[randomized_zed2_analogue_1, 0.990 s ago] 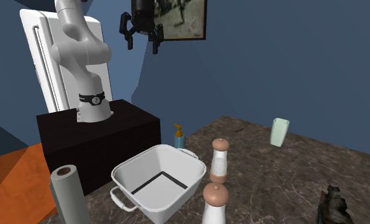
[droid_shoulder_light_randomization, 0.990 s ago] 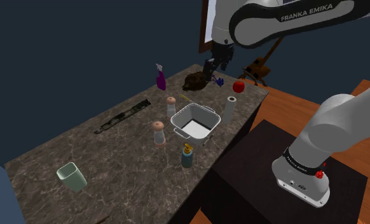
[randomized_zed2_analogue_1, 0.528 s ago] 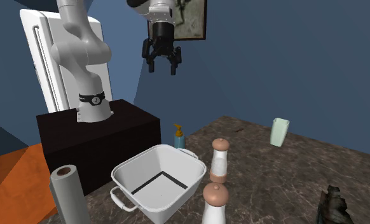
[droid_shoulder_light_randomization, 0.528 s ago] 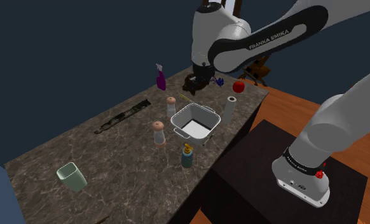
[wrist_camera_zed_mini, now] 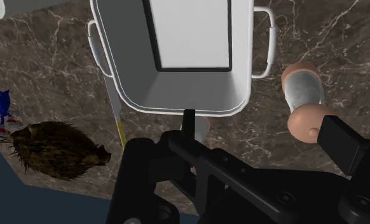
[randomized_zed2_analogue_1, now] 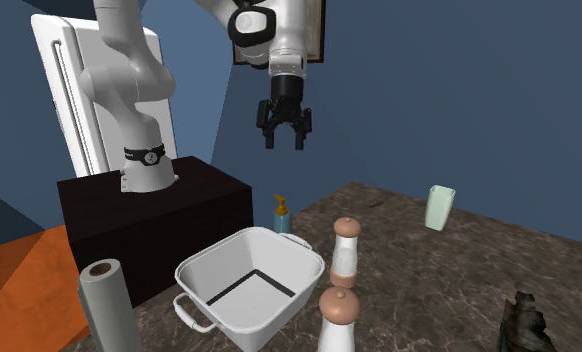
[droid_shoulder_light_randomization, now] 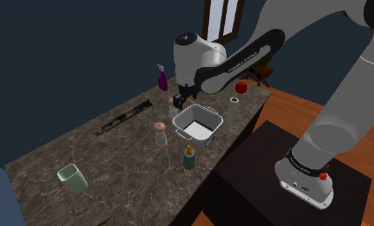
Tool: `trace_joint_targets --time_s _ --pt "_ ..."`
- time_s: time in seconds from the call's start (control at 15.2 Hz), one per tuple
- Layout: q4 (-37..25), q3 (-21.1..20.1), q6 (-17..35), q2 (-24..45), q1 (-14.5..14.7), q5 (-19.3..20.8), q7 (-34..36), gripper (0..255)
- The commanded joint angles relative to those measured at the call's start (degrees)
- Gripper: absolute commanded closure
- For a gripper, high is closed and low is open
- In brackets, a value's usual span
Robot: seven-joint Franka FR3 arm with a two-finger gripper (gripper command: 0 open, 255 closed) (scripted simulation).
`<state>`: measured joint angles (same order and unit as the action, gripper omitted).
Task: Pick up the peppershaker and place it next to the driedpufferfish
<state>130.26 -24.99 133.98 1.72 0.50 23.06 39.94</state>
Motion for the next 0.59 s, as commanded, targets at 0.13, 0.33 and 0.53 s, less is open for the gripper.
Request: trace_joint_targets --time_s 0.13,0.33,0.53 --pt "-5.6 0.0 1.2 10.0 2.0 7.8 7.6 0" --pt "-10.5 1.3 1.3 17.1 4.4 12.6 12.1 0" --pt "-15.9 2.9 1.1 24.0 7.3 16.4 15.4 0"
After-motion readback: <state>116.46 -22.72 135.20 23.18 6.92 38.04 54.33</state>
